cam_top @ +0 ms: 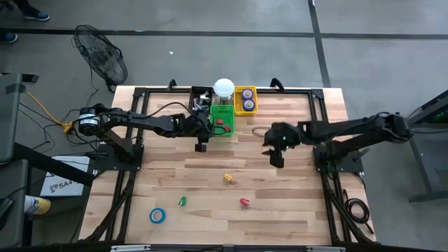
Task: Pick and place Stapler, Stapler remover, tape
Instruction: Put the yellow stapler into the green bin
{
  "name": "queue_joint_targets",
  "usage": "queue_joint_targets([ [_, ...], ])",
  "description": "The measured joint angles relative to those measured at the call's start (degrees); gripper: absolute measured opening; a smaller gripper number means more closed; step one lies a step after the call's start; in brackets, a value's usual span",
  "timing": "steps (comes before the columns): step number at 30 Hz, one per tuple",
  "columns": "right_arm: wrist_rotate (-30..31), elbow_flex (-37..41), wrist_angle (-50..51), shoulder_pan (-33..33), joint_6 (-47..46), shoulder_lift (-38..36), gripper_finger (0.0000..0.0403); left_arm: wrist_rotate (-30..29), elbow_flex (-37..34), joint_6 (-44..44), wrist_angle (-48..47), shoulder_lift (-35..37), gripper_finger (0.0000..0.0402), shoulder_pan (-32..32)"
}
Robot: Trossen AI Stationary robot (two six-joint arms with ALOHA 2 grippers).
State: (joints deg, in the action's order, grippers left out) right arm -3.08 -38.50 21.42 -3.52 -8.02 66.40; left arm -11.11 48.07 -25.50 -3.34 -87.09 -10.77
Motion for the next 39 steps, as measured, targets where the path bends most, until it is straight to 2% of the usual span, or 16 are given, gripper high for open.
queue_joint_targets([
  [9,9.8,0.0,-12.8,12.9,-7.7,11.0,0.0165,0.1,-3.5,0.7,0.1,0.0,0.0154,0.0],
  [14,14.1,0.0,-25.9,16.3,-9.6,17.8,0.0165,2.6,-5.1,2.8,0.3,0.1,0.0154,1.3],
  [20,14.6,0.0,-38.7,19.3,-10.2,27.1,0.0165,-0.2,-6.8,5.7,-0.4,1.0,0.0154,6.1],
  [25,17.0,-0.1,-42.3,22.0,-10.2,30.9,0.0165,-4.4,-7.5,6.2,-0.2,4.5,0.0154,8.7],
  [32,20.7,-0.1,-43.8,24.0,-12.8,31.3,0.0165,-6.0,-7.5,7.9,-4.8,10.8,0.0154,9.8],
  [39,27.1,0.0,-43.6,27.9,-14.3,31.9,0.0165,-15.2,-10.6,12.0,-5.6,18.2,0.0154,16.3],
])
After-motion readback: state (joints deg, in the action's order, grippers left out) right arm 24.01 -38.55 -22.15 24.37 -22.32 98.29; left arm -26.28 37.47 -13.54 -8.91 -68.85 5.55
